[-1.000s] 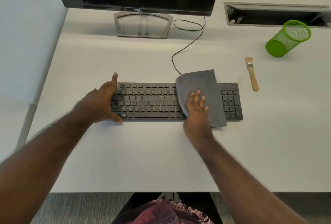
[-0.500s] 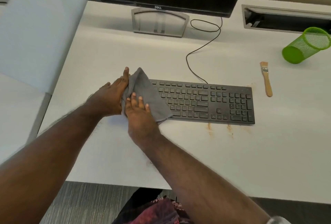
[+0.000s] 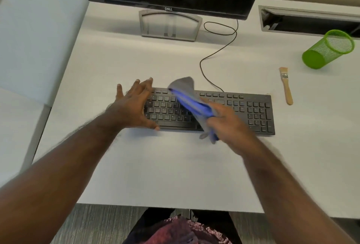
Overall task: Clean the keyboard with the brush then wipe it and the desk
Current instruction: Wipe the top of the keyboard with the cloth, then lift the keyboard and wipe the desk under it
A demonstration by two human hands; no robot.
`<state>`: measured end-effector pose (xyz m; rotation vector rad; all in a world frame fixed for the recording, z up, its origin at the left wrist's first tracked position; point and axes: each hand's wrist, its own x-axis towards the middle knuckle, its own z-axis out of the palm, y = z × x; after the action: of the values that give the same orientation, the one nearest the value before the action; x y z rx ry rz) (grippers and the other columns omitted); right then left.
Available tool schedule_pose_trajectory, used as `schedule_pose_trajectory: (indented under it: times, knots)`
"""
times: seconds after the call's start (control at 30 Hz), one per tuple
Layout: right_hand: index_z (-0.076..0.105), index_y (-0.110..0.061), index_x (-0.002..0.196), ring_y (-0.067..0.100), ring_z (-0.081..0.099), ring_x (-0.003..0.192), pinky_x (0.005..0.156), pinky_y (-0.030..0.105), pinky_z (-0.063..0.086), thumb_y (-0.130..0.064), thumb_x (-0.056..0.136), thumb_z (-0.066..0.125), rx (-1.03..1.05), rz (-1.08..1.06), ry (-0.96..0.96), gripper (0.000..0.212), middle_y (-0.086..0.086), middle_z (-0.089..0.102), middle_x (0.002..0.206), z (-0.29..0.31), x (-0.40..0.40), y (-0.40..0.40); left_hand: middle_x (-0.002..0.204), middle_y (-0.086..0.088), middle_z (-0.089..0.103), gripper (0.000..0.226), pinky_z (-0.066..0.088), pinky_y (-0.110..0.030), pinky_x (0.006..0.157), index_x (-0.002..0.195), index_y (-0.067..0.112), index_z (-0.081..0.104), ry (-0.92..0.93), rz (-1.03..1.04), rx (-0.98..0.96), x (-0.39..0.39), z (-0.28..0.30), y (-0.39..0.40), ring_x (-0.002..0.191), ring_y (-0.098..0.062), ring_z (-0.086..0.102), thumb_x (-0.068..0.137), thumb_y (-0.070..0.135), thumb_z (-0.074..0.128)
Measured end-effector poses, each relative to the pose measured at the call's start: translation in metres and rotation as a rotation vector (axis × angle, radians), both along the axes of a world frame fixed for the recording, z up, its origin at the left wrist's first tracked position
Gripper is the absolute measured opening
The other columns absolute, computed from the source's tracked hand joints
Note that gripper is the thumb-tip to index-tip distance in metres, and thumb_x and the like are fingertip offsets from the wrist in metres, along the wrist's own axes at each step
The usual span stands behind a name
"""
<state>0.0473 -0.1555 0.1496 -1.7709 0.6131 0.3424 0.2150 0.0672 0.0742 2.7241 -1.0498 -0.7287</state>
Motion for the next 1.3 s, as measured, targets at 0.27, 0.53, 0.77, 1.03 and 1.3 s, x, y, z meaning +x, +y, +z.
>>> schedule_pose_trajectory:
  times: [0.27, 0.53, 0.77, 1.03, 1.3]
  knots:
    - [0.062, -0.013, 0.106, 0.006, 0.047, 0.043, 0.04, 0.017, 0.039, 0.009, 0.094, 0.044, 0.269, -0.544, -0.208, 0.031, -0.002, 0.057, 0.057, 0.017, -0.076, -0.07, 0.17, -0.004, 0.006, 0.143, -0.007, -0.063, 0.122, 0.162, 0.021, -0.009, -0.14, -0.267, 0.005, -0.025, -0.004, -0.063, 0.157, -0.022, 0.002, 0.06, 0.09, 0.064]
    - [0.062, -0.019, 0.105, 0.009, 0.062, 0.067, 0.055, 0.018, 0.054, -0.031, 0.084, 0.072, -0.013, -0.739, -0.233, 0.026, -0.002, 0.065, 0.083, 0.019, -0.152, -0.134, 0.163, -0.009, 0.018, 0.143, 0.01, -0.058, 0.125, 0.162, 0.024, -0.01, -0.16, -0.355, 0.053, -0.022, -0.012, -0.08, 0.151, -0.029, 0.019, 0.061, 0.083, 0.071]
    - [0.06, -0.024, 0.113, 0.017, 0.06, 0.057, 0.059, 0.036, 0.055, -0.015, 0.091, 0.052, -0.453, -0.775, -0.06, 0.024, 0.007, 0.067, 0.079, -0.026, -0.173, -0.137, 0.152, -0.012, 0.032, 0.139, 0.023, -0.056, 0.12, 0.163, 0.025, 0.001, -0.177, -0.355, -0.047, -0.02, -0.014, -0.076, 0.139, -0.032, 0.034, 0.057, 0.084, 0.069]
    - [0.014, -0.013, 0.156, 0.03, -0.004, 0.151, 0.12, 0.052, -0.002, -0.016, 0.103, 0.044, -0.687, -0.273, 0.232, 0.061, 0.007, 0.006, 0.165, -0.109, -0.142, -0.117, 0.155, -0.014, 0.026, 0.14, 0.024, -0.047, 0.119, 0.163, 0.024, -0.006, -0.11, -0.269, -0.082, -0.001, 0.028, -0.069, 0.139, -0.031, 0.027, 0.063, 0.075, 0.079]
    - [0.006, -0.019, 0.157, 0.031, -0.007, 0.151, 0.119, 0.055, -0.003, -0.021, 0.104, 0.039, -0.782, -0.116, 0.237, 0.063, 0.006, 0.0, 0.165, -0.121, -0.121, -0.1, 0.156, -0.016, 0.029, 0.141, 0.029, -0.047, 0.116, 0.163, 0.025, -0.002, -0.089, -0.165, -0.146, 0.016, 0.075, -0.057, 0.14, -0.035, 0.028, 0.061, 0.066, 0.086]
